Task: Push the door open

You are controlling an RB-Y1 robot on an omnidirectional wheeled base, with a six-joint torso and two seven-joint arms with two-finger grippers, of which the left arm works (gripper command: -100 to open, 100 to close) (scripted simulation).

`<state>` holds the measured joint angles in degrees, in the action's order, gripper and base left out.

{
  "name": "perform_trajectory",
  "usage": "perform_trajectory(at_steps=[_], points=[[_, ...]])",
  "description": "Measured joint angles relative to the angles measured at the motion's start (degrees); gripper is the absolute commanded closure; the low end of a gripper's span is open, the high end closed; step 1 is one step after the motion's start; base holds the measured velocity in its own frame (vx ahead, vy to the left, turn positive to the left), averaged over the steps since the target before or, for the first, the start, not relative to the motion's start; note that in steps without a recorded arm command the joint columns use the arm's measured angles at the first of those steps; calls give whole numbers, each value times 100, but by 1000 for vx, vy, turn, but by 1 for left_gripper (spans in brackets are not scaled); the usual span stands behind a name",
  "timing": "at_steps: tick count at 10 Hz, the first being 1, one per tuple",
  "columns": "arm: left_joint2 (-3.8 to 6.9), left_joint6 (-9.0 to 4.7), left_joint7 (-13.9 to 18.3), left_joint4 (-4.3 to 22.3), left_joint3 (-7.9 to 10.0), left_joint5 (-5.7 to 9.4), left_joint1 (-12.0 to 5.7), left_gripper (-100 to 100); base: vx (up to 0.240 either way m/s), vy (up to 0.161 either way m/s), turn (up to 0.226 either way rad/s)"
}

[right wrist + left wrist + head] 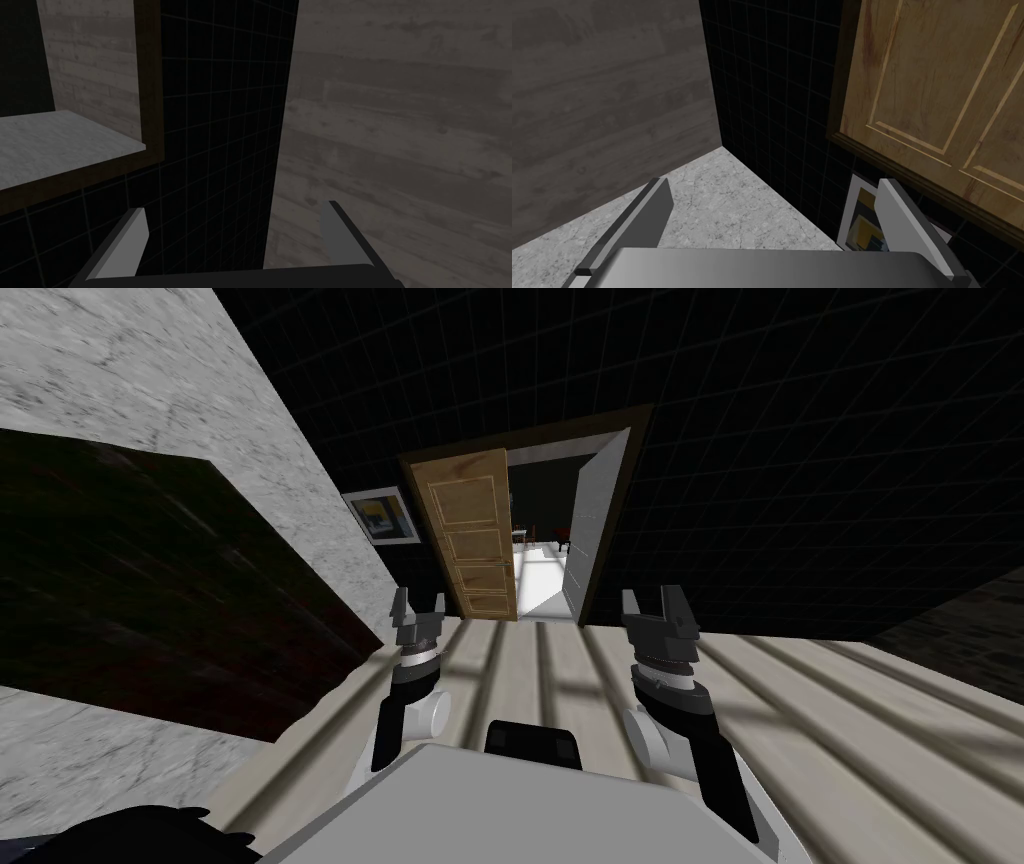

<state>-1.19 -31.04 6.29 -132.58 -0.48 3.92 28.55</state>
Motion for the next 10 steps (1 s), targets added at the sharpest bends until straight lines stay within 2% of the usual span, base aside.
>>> perform_trajectory(at_steps=[3, 4, 7, 10], points=[[102, 8, -25, 340, -2, 43, -178, -100, 95, 1, -14], [129, 16, -42, 522, 1, 56, -305, -100, 96, -6, -12], [206, 95, -80, 836, 5, 98, -524, -100, 91, 6, -8], [275, 66, -117, 1255, -13, 135, -726, -100, 100, 9, -9]])
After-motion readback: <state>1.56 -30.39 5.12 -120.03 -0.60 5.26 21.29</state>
